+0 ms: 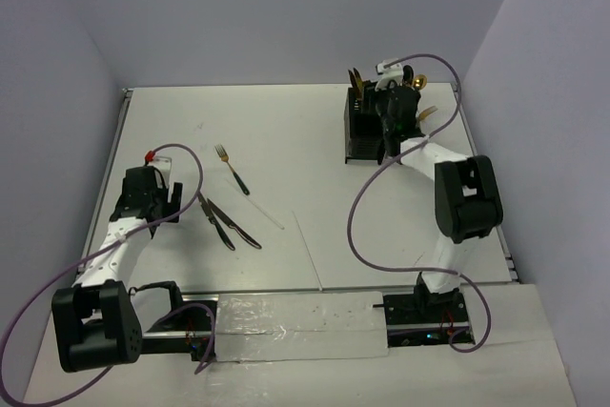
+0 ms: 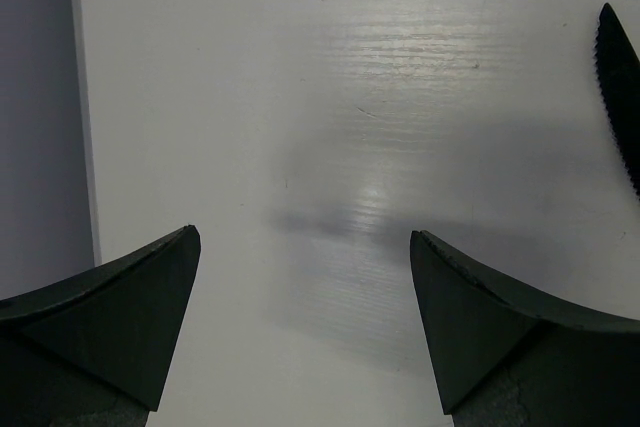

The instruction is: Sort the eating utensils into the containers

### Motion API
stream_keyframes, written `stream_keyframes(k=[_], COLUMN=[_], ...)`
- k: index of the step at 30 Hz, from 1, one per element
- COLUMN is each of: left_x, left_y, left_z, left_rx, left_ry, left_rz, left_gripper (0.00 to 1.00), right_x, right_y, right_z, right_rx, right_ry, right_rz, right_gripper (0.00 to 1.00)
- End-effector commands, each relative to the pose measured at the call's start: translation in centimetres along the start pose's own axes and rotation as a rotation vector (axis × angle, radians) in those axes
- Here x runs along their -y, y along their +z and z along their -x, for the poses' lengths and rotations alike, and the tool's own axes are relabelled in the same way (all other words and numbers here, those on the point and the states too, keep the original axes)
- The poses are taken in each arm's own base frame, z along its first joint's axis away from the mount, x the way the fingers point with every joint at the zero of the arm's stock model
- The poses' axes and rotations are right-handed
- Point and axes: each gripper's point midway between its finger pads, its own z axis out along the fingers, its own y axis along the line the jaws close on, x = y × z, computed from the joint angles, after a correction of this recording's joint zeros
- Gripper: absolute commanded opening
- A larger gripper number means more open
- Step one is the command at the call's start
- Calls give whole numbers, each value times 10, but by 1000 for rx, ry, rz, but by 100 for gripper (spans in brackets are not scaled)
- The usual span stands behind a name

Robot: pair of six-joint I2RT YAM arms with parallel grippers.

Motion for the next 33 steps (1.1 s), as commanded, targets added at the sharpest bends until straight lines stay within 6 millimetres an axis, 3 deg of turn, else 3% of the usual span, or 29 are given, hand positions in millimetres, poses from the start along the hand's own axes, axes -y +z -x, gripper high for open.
stream_keyframes(k=[1,4,5,6,7,8,9,10,11,12,13,15,16,18,19,21,22,24,25,33], left_x=[-6,-3,-4,-2,-3,-1,0,0,1,2,2,7,9,5,2,3,2,2,1,2], left_y=[-4,-6,-6,-6,-8,-8,-8,-9,-9,-8,-9,-7,-7,-7,-9,-11,-14,-15,-16,-16], left_z=[19,20,19,18,19,18,14,14,12,7,6,-5,-7,-12,-8,-5,-3,-3,-1,0], left_rx=[78,84,85,85,92,91,85,91,90,83,90,78,87,84,100,120,136,141,148,151], left_ry=[-29,-26,-29,-26,-28,-26,-25,-27,-26,-32,-33,-45,-45,-60,-70,-76,-76,-76,-78,-79], left_rz=[13,-1,-2,-6,-7,-20,-26,-29,-35,-39,-40,-53,-60,-34,-27,-40,-41,-40,-40,-44], left_gripper=[96,96,96,96,97,97,97,97,97,97,97,97,96,96,96,96,97,97,97,97], right_x=[-14,-53,-70,-87,-132,-155,-178,-223,-243,-262,-297,-331,-355,-371,-382,-405,-415,-432,-437,-442], right_y=[-30,-56,-63,-68,-81,-94,-103,-124,-136,-146,-163,-182,-198,-201,-202,-216,-219,-228,-229,-231], right_z=[92,132,117,129,126,106,104,95,68,63,41,20,-7,-15,-35,-38,-56,-60,-78,-127], right_rx=[153,112,14,0,-51,-157,-195,-247,-348,-379,-447,-526,-605,-627,-673,-700,-740,-758,-791,-923], right_ry=[96,238,256,270,264,240,218,179,141,137,134,116,73,26,-11,-55,-83,-111,-138,-209], right_rz=[50,103,120,154,251,294,334,424,452,486,542,607,638,607,603,636,643,667,660,613], right_gripper=[60,61,62,63,64,66,67,67,68,68,68,68,67,67,67,67,67,66,66,59])
